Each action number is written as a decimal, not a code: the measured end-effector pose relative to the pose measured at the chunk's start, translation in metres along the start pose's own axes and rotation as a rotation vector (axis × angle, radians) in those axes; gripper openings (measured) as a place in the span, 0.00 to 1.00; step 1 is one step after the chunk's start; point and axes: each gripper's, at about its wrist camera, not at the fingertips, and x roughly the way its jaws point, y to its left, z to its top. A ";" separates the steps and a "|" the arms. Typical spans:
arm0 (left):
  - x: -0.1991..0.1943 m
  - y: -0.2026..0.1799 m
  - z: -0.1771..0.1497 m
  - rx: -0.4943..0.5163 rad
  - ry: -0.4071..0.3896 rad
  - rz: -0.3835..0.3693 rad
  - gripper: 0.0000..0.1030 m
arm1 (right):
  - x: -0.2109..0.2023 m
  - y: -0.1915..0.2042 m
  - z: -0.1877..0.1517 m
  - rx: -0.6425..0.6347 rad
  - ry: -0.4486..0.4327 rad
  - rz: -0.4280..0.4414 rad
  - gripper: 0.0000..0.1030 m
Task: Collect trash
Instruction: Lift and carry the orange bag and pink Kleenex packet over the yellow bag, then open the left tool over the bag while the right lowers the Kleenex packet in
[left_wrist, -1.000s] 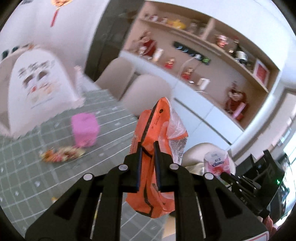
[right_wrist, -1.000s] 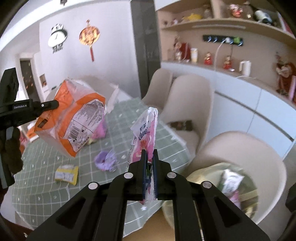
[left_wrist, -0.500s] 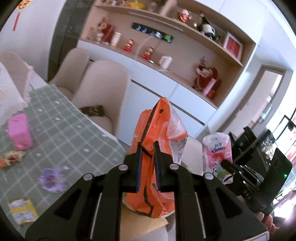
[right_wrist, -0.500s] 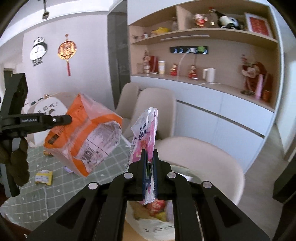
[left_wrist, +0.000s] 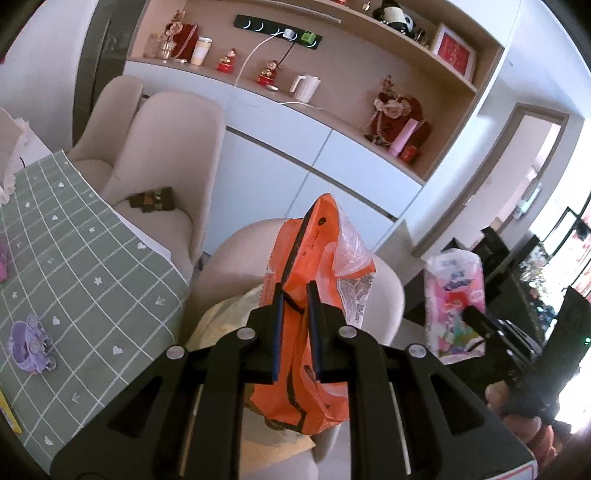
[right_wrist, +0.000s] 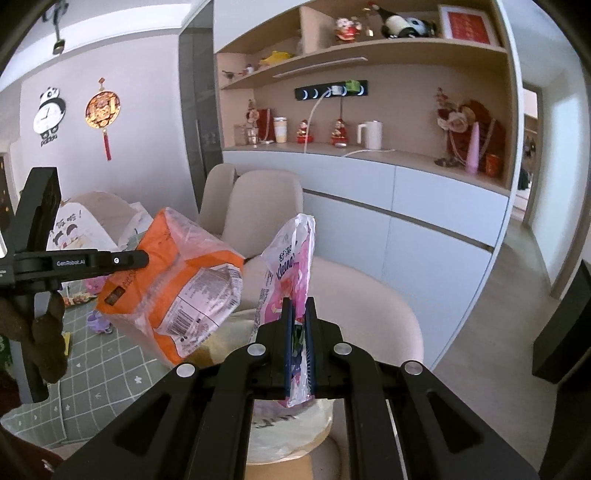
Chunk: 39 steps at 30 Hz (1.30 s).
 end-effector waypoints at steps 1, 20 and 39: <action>0.004 0.000 0.000 0.005 0.003 0.014 0.11 | 0.002 -0.003 -0.001 0.010 0.001 0.002 0.08; 0.163 -0.036 -0.068 0.280 0.338 0.227 0.11 | 0.046 -0.056 -0.036 0.161 0.081 0.033 0.08; 0.053 0.033 -0.038 -0.046 0.153 0.139 0.47 | 0.162 0.014 -0.055 0.176 0.295 0.263 0.08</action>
